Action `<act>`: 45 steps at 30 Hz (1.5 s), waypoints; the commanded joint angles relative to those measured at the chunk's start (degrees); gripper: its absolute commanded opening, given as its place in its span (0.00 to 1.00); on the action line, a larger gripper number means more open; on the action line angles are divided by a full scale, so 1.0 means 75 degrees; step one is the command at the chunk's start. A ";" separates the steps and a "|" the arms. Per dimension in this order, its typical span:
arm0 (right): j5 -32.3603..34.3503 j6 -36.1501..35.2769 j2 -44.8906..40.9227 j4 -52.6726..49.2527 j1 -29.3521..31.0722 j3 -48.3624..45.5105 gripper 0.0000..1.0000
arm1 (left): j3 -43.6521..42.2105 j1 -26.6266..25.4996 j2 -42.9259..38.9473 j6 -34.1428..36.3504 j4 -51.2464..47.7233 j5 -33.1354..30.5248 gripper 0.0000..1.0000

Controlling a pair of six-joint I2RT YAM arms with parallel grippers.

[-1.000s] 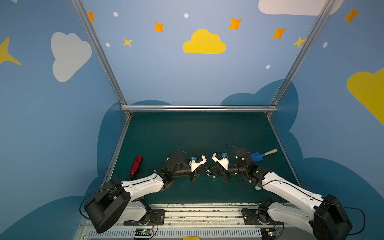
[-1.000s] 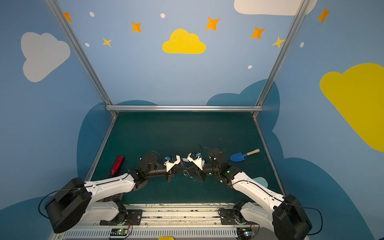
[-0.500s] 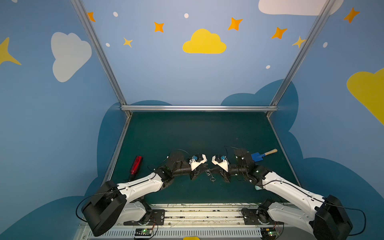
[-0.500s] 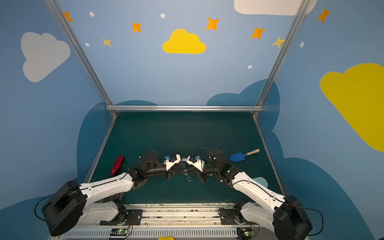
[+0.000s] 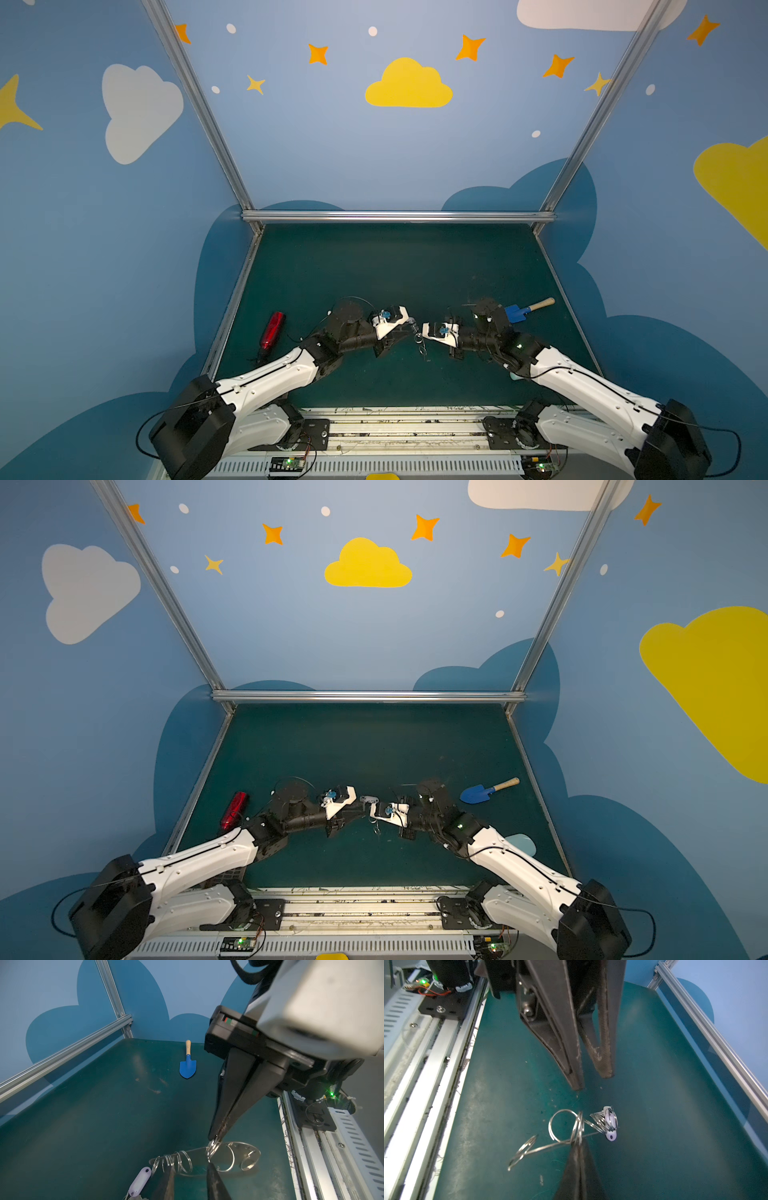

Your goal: Put the keys on the keyring

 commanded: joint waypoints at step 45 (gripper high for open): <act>0.1652 -0.1137 0.0636 -0.0856 0.0211 0.1141 0.00 | 0.0487 -0.0474 0.1104 -0.0909 0.0643 -0.0367 0.38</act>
